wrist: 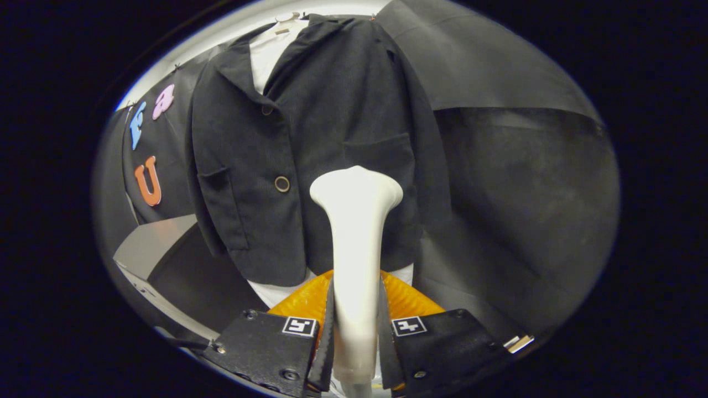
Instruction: Iron the clothes twice with a garment steamer, once on the left side and once on the right side.
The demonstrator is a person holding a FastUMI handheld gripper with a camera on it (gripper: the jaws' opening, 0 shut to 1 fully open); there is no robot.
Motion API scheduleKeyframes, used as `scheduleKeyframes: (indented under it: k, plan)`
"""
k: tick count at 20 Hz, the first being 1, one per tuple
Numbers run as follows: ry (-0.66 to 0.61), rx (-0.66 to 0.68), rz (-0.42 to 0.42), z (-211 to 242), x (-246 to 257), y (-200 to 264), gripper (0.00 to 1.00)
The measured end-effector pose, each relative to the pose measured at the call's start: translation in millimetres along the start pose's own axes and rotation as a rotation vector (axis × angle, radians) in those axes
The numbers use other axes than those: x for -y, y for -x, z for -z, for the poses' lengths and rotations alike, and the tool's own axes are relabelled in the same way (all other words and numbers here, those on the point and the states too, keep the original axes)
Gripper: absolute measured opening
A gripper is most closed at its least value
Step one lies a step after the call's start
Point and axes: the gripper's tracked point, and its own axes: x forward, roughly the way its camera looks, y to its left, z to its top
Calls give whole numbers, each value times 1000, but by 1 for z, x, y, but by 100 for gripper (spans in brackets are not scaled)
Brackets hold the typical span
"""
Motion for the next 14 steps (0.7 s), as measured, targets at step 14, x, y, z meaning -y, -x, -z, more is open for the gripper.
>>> scheduleKeyframes:
  k: [14]
  plan:
    - [4,-134,-25,70,10,-18,37]
